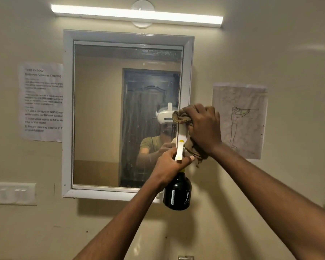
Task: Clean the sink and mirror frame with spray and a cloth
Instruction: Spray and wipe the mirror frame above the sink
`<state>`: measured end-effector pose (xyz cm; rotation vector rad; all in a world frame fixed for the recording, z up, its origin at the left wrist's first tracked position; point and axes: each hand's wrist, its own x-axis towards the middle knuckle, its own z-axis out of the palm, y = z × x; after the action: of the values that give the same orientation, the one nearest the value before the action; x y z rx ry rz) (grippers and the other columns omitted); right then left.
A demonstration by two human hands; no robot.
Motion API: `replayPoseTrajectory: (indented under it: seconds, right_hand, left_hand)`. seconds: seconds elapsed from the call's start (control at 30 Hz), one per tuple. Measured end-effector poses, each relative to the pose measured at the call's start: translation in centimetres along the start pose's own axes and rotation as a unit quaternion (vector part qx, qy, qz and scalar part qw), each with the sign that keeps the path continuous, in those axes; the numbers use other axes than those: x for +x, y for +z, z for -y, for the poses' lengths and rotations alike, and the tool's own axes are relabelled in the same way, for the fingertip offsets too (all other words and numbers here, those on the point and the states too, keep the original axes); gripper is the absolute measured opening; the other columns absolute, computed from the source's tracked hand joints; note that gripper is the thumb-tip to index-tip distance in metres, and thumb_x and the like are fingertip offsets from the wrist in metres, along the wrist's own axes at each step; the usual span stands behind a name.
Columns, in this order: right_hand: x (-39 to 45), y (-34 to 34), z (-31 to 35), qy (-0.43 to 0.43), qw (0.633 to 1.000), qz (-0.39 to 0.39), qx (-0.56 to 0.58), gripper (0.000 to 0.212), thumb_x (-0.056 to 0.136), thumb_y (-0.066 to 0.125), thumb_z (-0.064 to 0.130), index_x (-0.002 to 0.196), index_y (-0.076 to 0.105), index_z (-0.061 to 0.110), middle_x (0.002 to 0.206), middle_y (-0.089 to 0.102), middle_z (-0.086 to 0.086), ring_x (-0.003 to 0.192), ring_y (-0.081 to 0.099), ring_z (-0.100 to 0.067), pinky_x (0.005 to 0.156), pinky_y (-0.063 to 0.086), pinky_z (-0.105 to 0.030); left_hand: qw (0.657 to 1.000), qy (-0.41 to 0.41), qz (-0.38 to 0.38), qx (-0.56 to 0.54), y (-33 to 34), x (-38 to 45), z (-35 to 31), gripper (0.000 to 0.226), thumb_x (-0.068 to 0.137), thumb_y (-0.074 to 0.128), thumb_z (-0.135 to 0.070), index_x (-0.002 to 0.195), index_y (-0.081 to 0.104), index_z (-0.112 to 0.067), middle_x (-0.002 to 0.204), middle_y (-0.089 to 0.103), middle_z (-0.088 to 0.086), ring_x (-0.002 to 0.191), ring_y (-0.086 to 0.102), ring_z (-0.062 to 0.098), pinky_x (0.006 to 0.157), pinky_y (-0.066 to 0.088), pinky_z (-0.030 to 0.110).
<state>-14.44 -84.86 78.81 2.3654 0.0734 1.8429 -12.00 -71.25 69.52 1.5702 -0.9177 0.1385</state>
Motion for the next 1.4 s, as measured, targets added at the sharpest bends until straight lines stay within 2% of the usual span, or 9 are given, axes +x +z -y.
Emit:
replayPoseTrajectory:
  seconds: [0.13,0.27,0.37,0.53,0.77,1.0,1.1,1.2,1.4]
  right_hand:
    - [-5.1,1.3,0.9,0.019,1.000,0.002,0.012,0.029,0.080,0.060,0.023,0.109,0.059,0.022,0.106,0.060,-0.003,0.089,0.049,-0.028,0.069,0.041,-0.036]
    - [-7.3,1.0,1.2,0.010,0.999,0.046,0.023,0.031,0.079,0.066,0.026,0.109,0.060,0.022,0.107,0.061,-0.003,0.088,0.050,-0.028,0.069,0.039,-0.035]
    - [-4.7,0.0,1.0,-0.004,0.999,0.037,0.015,0.028,0.084,0.049,0.026,0.109,0.060,0.022,0.106,0.061,-0.003,0.089,0.049,-0.029,0.069,0.037,-0.036]
    - [-5.3,0.9,1.0,0.035,0.999,0.014,0.032,0.031,0.079,0.059,0.018,0.110,0.060,0.023,0.107,0.060,-0.001,0.090,0.048,-0.028,0.071,0.039,-0.036]
    - [-9.4,1.1,1.6,0.012,0.997,0.061,0.034,0.030,0.083,0.050,0.033,0.109,0.060,0.023,0.107,0.062,-0.001,0.089,0.050,-0.028,0.070,0.040,-0.037]
    - [-7.6,1.3,1.4,0.032,0.999,0.032,0.020,0.028,0.082,0.061,0.017,0.109,0.059,0.023,0.106,0.060,-0.001,0.090,0.048,-0.028,0.070,0.040,-0.037]
    - [-13.4,1.9,1.8,0.002,0.998,0.063,0.026,0.028,0.083,0.049,0.023,0.110,0.058,0.024,0.105,0.059,-0.003,0.088,0.048,-0.029,0.068,0.042,-0.038]
    - [-16.6,2.0,2.1,-0.015,0.994,0.103,0.018,0.034,0.082,0.043,0.024,0.111,0.060,0.024,0.105,0.060,-0.003,0.086,0.049,-0.030,0.068,0.042,-0.038]
    - [-12.8,1.8,1.6,-0.025,0.996,0.079,-0.016,0.028,0.084,0.055,0.019,0.111,0.060,0.022,0.105,0.060,-0.005,0.086,0.050,-0.032,0.068,0.042,-0.040]
  left_hand:
    - [1.000,0.000,-0.011,0.006,0.6,-1.1,0.7,0.038,0.075,0.067,-0.045,0.090,0.065,-0.011,0.079,0.070,0.002,0.072,0.064,0.017,0.080,0.057,0.047]
    - [0.999,-0.007,0.020,0.038,0.7,-2.5,1.6,0.022,0.087,0.068,-0.033,0.098,0.063,-0.015,0.088,0.070,0.002,0.079,0.065,0.013,0.074,0.052,0.028]
    - [0.999,-0.014,0.003,0.038,0.5,-2.4,1.8,0.029,0.085,0.069,-0.036,0.099,0.064,-0.012,0.093,0.070,0.011,0.083,0.066,0.023,0.081,0.054,0.037]
    - [0.999,-0.008,-0.023,0.033,0.9,-2.7,2.1,0.045,0.072,0.064,-0.051,0.086,0.064,-0.007,0.080,0.070,0.012,0.069,0.062,0.017,0.080,0.056,0.049]
    - [0.999,-0.017,0.004,0.038,1.7,-5.3,4.8,0.016,0.084,0.072,-0.032,0.085,0.059,-0.023,0.071,0.062,-0.010,0.062,0.053,0.002,0.064,0.043,0.018]
    - [0.997,-0.021,-0.020,0.067,2.2,-6.0,5.6,0.042,0.073,0.065,-0.052,0.083,0.061,-0.012,0.075,0.067,0.009,0.072,0.064,0.030,0.073,0.055,0.043]
    - [0.997,-0.030,-0.013,0.065,2.1,-8.0,7.4,0.026,0.078,0.070,-0.041,0.081,0.060,-0.016,0.072,0.063,0.002,0.066,0.058,0.017,0.067,0.051,0.032]
    - [0.998,-0.039,0.020,0.041,1.9,-9.7,8.4,0.033,0.075,0.071,-0.043,0.088,0.061,-0.014,0.075,0.061,0.001,0.066,0.054,0.009,0.066,0.047,0.028]
    - [0.996,-0.031,0.020,0.086,2.0,-10.1,9.3,0.029,0.071,0.067,-0.046,0.073,0.057,-0.019,0.064,0.058,-0.004,0.059,0.052,0.008,0.063,0.045,0.028]
